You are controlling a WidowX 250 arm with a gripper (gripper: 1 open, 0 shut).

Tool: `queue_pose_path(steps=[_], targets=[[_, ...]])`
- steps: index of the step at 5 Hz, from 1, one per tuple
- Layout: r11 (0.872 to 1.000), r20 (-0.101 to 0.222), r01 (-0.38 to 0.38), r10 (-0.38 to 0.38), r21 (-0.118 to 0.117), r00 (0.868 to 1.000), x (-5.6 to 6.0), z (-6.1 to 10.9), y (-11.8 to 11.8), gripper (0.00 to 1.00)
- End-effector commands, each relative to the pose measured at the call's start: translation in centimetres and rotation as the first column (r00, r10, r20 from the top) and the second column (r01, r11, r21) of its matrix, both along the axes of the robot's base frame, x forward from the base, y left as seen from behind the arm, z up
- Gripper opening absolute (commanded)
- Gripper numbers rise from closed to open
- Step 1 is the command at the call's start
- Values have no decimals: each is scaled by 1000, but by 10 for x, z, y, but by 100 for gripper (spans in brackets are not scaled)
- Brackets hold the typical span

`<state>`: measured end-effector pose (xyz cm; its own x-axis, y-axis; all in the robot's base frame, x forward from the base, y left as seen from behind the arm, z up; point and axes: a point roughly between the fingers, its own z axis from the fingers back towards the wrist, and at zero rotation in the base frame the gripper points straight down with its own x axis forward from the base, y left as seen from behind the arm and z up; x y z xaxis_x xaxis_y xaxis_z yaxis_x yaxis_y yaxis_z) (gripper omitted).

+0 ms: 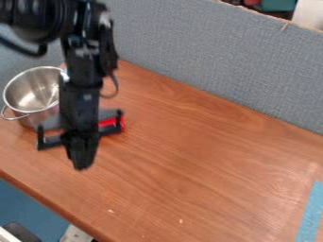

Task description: Move the red object from the metal pot to the table

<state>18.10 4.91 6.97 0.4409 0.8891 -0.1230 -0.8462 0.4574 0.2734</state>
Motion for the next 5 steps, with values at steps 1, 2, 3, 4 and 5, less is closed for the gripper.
queue_pose_path(steps=[1,2,3,4,5], targets=[[997,37,65,-64,-34,997,10,-18,-7,0],[993,92,107,-103,-42,990,29,-2,-3,0],[987,144,155,-147,-47,979,45,8,-6,0],[973,159,226,-218,-38,963,57,-2,-15,0],[986,174,159,-148,-51,973,58,-11,-11,100]])
